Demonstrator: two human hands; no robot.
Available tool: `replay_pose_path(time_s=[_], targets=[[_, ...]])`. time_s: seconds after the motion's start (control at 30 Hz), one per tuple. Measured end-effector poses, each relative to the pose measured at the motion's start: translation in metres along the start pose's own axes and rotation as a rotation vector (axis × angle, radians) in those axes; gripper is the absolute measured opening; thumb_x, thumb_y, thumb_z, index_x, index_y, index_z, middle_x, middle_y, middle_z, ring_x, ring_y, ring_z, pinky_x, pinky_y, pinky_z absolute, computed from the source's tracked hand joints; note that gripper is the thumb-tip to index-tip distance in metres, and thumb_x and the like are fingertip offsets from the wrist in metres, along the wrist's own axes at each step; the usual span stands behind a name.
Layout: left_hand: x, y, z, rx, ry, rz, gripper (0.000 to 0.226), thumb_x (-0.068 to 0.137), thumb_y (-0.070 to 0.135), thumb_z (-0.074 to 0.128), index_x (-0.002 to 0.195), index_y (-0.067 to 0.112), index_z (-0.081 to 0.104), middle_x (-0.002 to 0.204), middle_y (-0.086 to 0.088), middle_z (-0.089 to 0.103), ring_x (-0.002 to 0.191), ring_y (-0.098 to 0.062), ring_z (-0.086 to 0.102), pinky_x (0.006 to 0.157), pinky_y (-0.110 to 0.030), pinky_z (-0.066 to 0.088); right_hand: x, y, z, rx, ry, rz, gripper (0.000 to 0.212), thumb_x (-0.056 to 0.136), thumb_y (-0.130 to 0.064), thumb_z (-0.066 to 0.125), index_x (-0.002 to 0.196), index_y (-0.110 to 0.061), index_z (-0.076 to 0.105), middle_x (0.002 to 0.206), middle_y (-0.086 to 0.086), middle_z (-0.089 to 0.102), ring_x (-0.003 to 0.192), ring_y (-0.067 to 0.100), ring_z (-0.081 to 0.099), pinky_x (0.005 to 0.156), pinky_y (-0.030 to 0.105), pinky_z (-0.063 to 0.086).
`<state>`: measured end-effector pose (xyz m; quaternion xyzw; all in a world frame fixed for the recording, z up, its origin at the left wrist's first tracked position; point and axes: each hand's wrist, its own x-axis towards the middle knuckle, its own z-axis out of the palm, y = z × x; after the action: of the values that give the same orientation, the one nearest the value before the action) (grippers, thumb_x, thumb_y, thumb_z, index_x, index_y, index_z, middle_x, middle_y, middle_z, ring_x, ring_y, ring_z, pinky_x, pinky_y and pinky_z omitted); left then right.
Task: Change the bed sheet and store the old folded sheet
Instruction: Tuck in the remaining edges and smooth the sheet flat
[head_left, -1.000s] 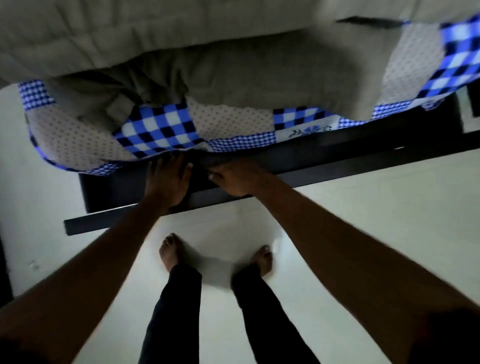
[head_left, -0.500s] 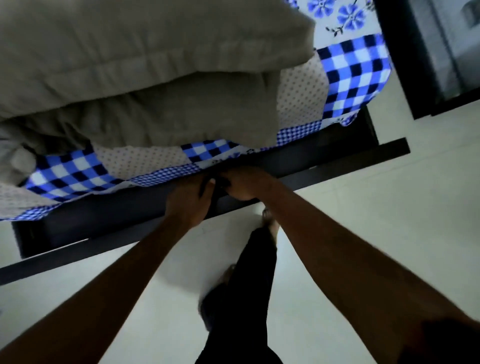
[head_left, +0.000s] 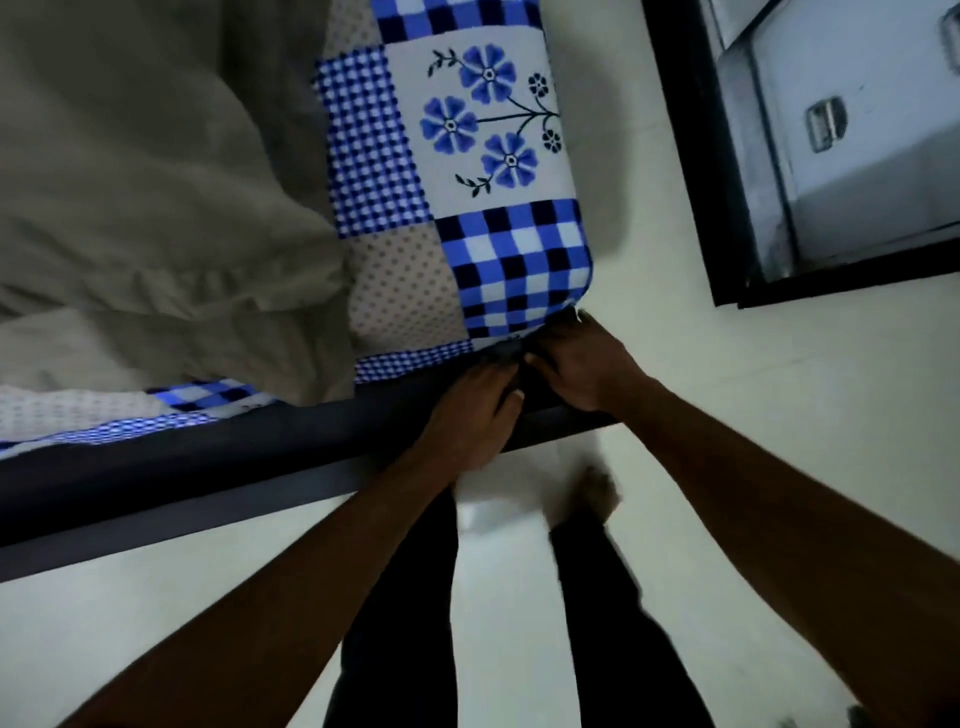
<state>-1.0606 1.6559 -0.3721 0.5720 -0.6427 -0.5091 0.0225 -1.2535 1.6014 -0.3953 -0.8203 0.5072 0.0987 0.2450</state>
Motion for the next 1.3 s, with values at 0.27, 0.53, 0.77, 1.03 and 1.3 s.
replay_pose_path(time_s=[0.27,0.53,0.77,1.03,1.3], targets=[[0.068,0.013,0.025,0.273,0.1,-0.317,0.066,0.095,0.047,0.026,0.132,0.003,0.059,0.129,-0.023,0.061,0.119,-0.042,0.057,0.104,-0.053,0.042,0.06,0.043,-0.002,-0.106,0.013,-0.32,0.059,0.092,-0.047,0.037,0.145,-0.023,0.035,0.141,0.014,0.056,0.13,0.043,0.051,0.105,0.067,0.039],[0.079,0.071,0.022,0.172,-0.016,-0.647,0.057,0.092,0.046,0.043,0.143,0.023,0.05,0.149,-0.012,0.048,0.135,-0.035,0.046,0.11,-0.045,0.038,0.027,0.078,-0.071,0.0,-0.297,-0.568,0.032,0.091,-0.029,0.044,0.105,-0.024,0.071,0.104,0.001,0.074,0.094,0.027,0.07,0.08,0.035,0.054],[0.043,0.153,-0.017,-0.011,0.34,-0.698,0.031,0.086,0.041,0.052,0.083,0.016,0.069,0.095,-0.013,0.072,0.095,-0.036,0.068,0.076,-0.037,0.049,0.07,0.075,-0.164,0.324,0.249,-0.668,0.019,0.09,-0.022,0.062,0.1,-0.015,0.076,0.095,0.003,0.073,0.087,0.023,0.066,0.076,0.029,0.046],[0.084,0.12,-0.122,0.099,1.124,-0.421,0.041,0.085,0.029,0.051,0.117,0.009,0.068,0.119,-0.014,0.066,0.108,-0.035,0.061,0.094,-0.042,0.049,0.207,0.035,-0.186,-0.079,0.273,-0.953,0.042,0.101,-0.046,0.046,0.134,-0.026,0.064,0.152,0.0,0.049,0.143,0.02,0.041,0.12,0.053,0.021],[0.209,0.105,-0.205,0.184,1.011,-0.543,0.061,0.1,0.047,0.041,0.154,0.02,0.037,0.165,-0.006,0.023,0.154,-0.027,0.015,0.121,-0.054,0.016,0.378,0.115,-0.301,-0.245,0.245,-0.532,0.059,0.105,-0.056,0.023,0.157,-0.028,0.027,0.166,0.003,0.019,0.153,0.028,0.015,0.119,0.058,0.012]])
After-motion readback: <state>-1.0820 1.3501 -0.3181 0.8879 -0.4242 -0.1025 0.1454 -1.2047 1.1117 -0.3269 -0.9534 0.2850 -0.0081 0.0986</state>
